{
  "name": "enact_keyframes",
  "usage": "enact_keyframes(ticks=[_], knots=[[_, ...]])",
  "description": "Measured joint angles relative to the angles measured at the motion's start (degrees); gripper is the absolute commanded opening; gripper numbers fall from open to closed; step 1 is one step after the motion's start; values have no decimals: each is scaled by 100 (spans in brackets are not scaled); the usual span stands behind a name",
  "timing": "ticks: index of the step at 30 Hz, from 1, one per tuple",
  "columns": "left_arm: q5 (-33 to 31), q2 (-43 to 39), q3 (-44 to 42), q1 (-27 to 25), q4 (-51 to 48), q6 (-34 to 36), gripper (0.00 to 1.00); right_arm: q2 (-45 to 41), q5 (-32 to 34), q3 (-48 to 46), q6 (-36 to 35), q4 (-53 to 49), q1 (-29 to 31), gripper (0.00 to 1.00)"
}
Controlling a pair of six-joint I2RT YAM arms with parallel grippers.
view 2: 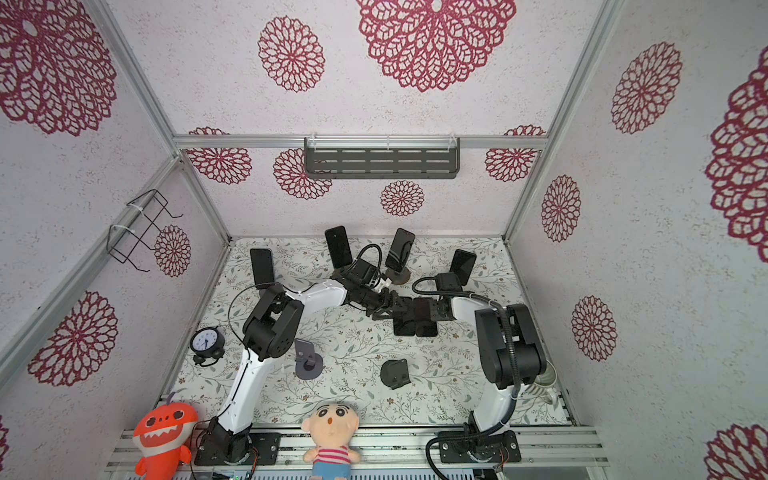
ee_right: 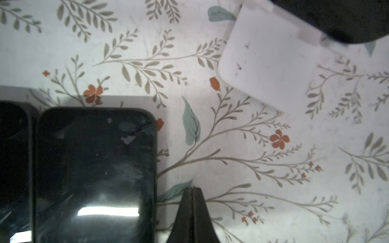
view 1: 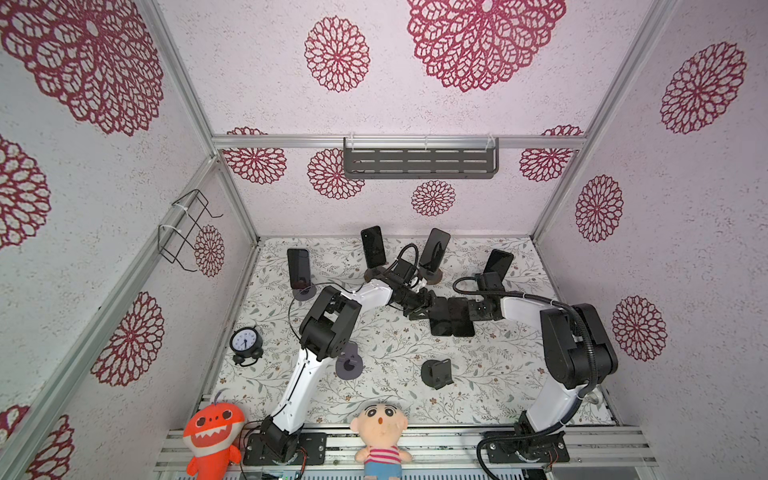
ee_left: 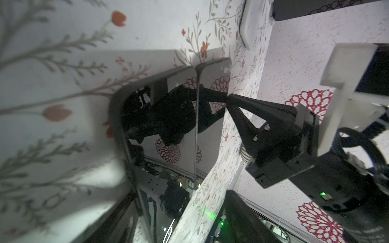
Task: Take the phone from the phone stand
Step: 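Lower the phone flat beside the lying phones and open the left gripper, then reach the right gripper to the phone on the farthest stand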
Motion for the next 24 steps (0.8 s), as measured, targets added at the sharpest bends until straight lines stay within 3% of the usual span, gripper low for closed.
enact_keyframes(ticks=[12,21,24], knots=[[-444,-249,4,7,-634,361,82,-13,-87,52,138,-57,0,11],[-881,-472,-63,7,-957,647,84,-592,-396,227,109,-455,-273,28],[-1019,-688,-166,7,-986,748,85,-1060,-549,339,94,-673,-348,40]])
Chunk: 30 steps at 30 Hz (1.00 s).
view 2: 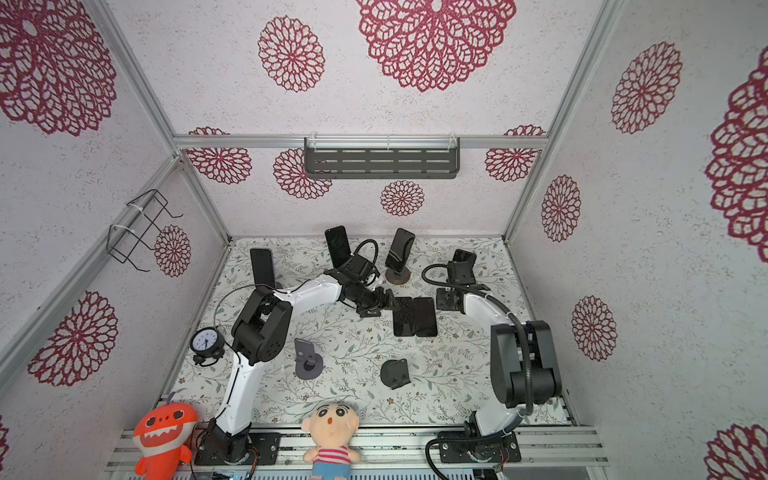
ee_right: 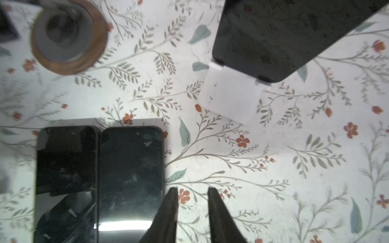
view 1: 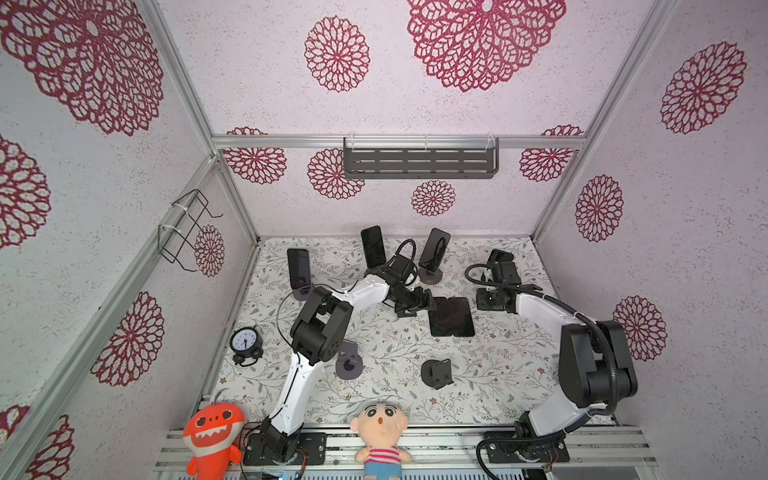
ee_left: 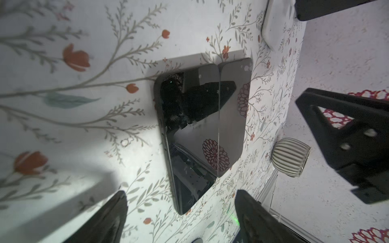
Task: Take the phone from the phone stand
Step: 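Reach the right gripper to the phone on the farthest stand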
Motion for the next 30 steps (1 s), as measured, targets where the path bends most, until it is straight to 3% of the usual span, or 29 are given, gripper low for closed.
enact_keyframes(ticks=[9,15,18,20,24,30], knots=[[-354,-881,-595,-4,175,286,90,-1132,-271,697,-284,-769,-380,77],[-444,-1508,-1126,-24,341,739,94,-750,-2024,1657,-1412,-1185,-1816,76],[-450,-1762,-1174,-26,332,984,94,-173,-2933,2299,-2129,-1353,-2293,69],[-485,-1939,-1202,-28,328,1150,95,334,-3421,2787,-2682,-1572,-2417,64],[-647,-2337,-1440,-28,297,1373,96,1233,-3960,3484,-3534,-1998,-2437,64],[-863,-2647,-1768,-28,282,1491,96,1816,-4199,3633,-3998,-2181,-2457,65]])
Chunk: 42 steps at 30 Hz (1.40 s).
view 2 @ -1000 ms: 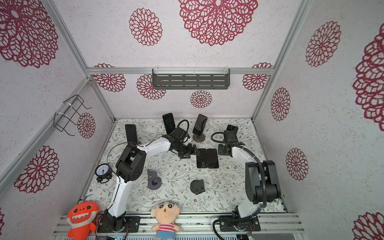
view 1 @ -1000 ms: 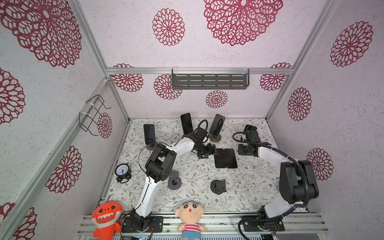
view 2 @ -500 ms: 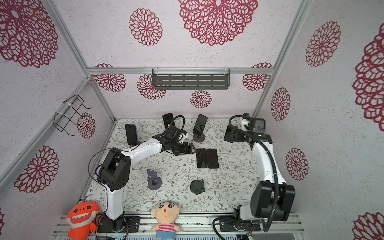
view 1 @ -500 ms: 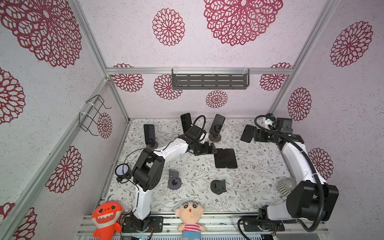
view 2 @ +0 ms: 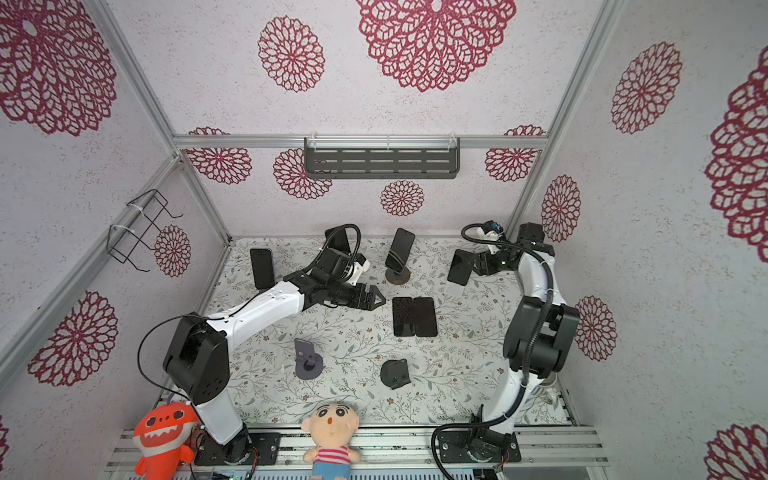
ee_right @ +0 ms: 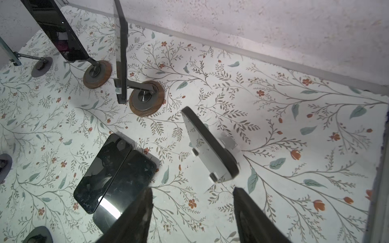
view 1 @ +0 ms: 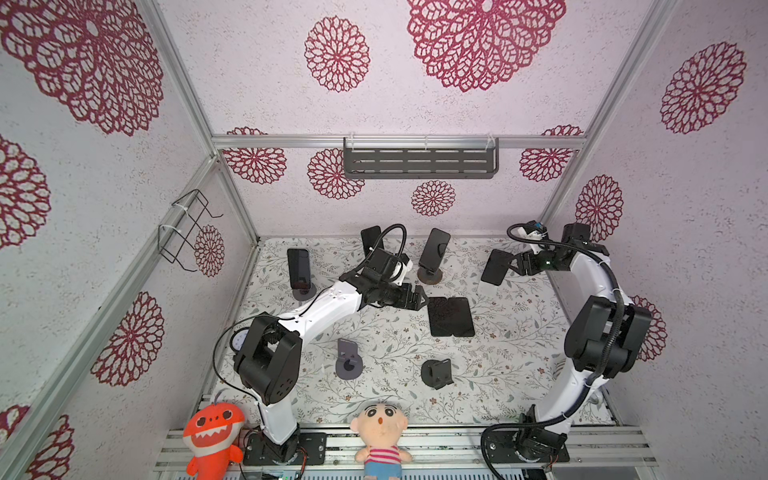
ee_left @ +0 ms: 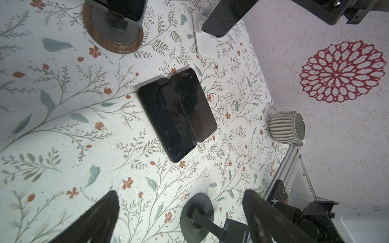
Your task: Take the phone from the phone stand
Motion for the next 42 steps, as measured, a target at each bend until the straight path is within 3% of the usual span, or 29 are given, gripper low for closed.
enact_keyframes(ticks=[13,17,22,42], knots=[[-186,-2,-35,0,-31,28,95,474,-24,461,-179,87,-46,68],[-199,0,-31,0,-44,28,95,811,-162,850,-339,7,-57,61],[-199,37,11,0,-122,24,94,1117,-389,1141,-592,-260,-61,60],[-151,328,273,0,-299,-15,93,1294,-756,1403,-981,-538,-83,35]])
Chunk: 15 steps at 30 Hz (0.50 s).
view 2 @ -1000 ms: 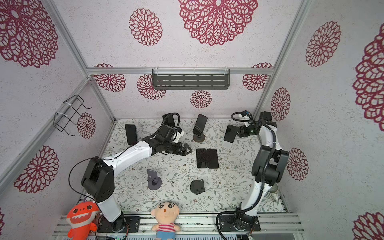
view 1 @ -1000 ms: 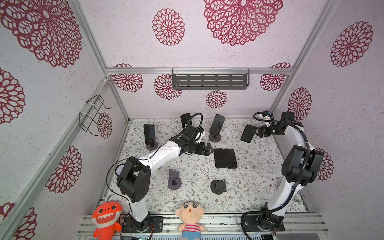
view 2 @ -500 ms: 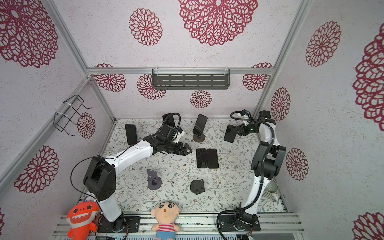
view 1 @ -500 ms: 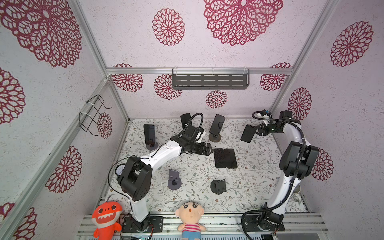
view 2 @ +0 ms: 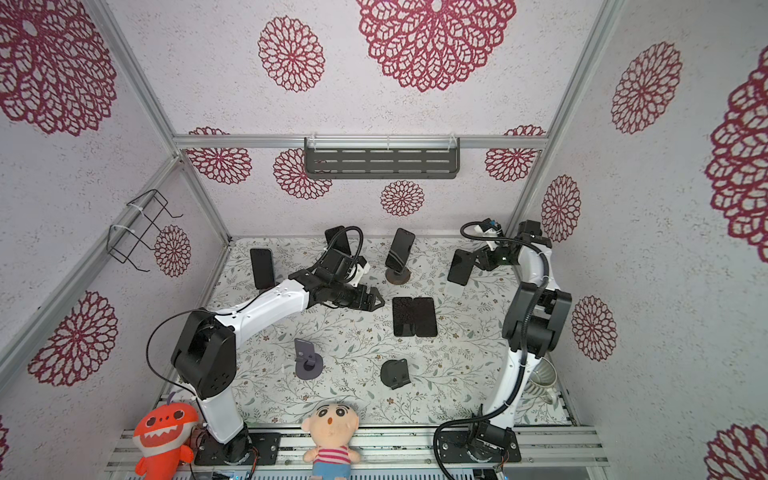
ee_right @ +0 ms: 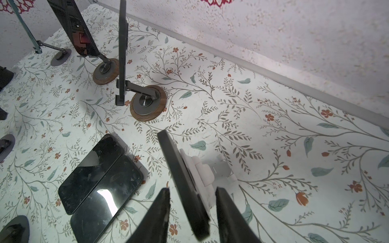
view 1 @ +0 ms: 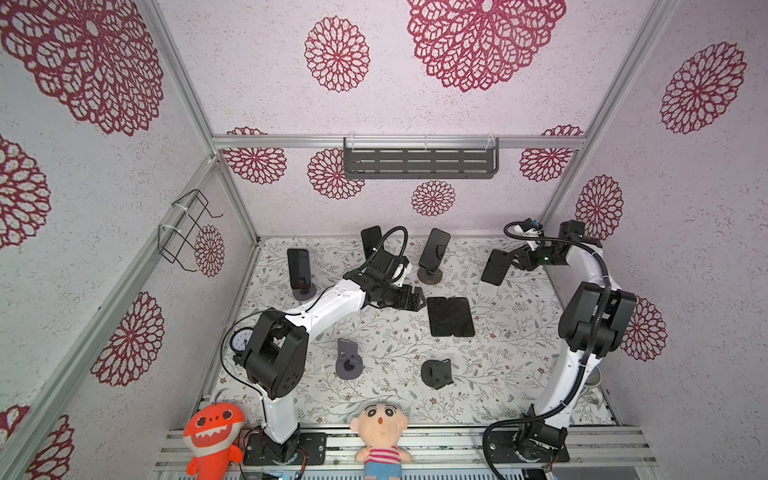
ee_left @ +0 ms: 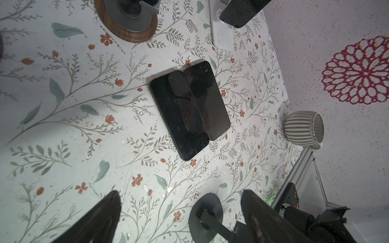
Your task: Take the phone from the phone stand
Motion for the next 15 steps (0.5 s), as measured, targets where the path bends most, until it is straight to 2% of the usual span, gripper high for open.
enact_keyframes(ticks=[3,7,15], knots=[[22,20,59,0,-13,-15,93,2,2,37,-11,-31,-2,34],[48,50,131,0,-26,-33,93,13,7,98,-111,-87,-28,23],[50,52,162,0,-92,-59,93,118,11,319,-249,-315,-76,10]])
